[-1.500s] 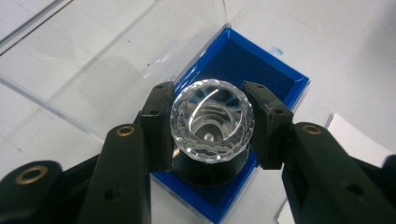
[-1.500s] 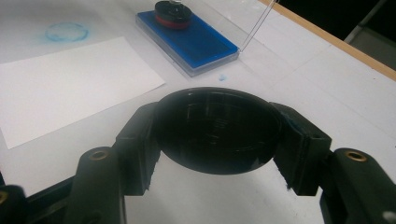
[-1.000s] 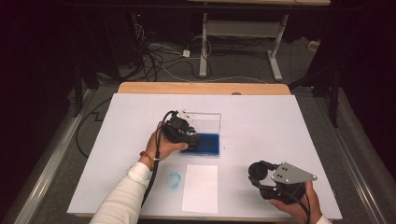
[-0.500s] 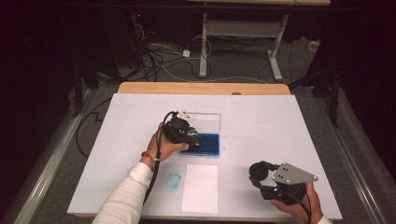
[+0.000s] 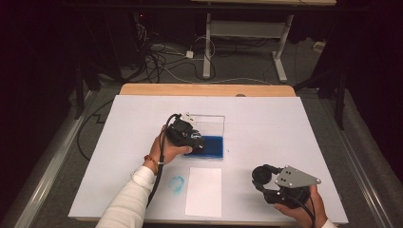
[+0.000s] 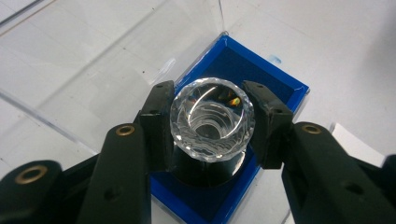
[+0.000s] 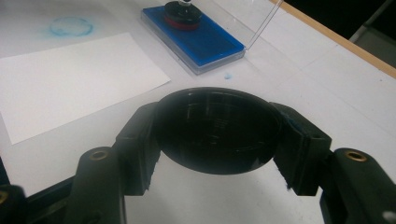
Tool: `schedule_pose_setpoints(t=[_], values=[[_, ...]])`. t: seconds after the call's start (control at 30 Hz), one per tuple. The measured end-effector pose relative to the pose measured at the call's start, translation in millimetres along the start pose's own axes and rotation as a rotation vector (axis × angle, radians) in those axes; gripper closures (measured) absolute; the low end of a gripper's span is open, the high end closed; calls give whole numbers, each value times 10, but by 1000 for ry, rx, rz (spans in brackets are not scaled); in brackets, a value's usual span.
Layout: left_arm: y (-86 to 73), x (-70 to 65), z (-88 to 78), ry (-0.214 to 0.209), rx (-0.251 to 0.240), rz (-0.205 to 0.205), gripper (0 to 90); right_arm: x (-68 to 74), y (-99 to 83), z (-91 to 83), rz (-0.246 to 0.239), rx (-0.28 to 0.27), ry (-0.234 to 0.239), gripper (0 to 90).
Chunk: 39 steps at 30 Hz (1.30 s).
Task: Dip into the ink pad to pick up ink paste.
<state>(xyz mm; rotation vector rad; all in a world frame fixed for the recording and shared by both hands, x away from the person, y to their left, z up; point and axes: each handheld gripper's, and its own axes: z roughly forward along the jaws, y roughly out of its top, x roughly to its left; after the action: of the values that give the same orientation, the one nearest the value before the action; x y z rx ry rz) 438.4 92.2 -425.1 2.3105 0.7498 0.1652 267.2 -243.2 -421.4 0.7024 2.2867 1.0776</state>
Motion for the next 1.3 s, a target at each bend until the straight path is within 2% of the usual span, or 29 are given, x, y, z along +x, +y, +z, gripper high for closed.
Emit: schedule_pose_setpoints(t=[0.37,0.73,0.87,1.03,1.3], values=[[1,2,10,-2,-4,-4,549,-1,-1,-6,-3,-1,-1,382],[1,-4,-44,14,3,-13,550,-17,10,-7,0,-7,-3,382],[10,-8,-186,10,-42,-5,550,-38,7,-6,8,-9,-5,382],[12,-5,-383,27,-78,6,550,-41,14,-2,12,-11,-7,382],[-72,-42,-688,29,-135,19,550,-43,10,26,12,-4,-1,382]])
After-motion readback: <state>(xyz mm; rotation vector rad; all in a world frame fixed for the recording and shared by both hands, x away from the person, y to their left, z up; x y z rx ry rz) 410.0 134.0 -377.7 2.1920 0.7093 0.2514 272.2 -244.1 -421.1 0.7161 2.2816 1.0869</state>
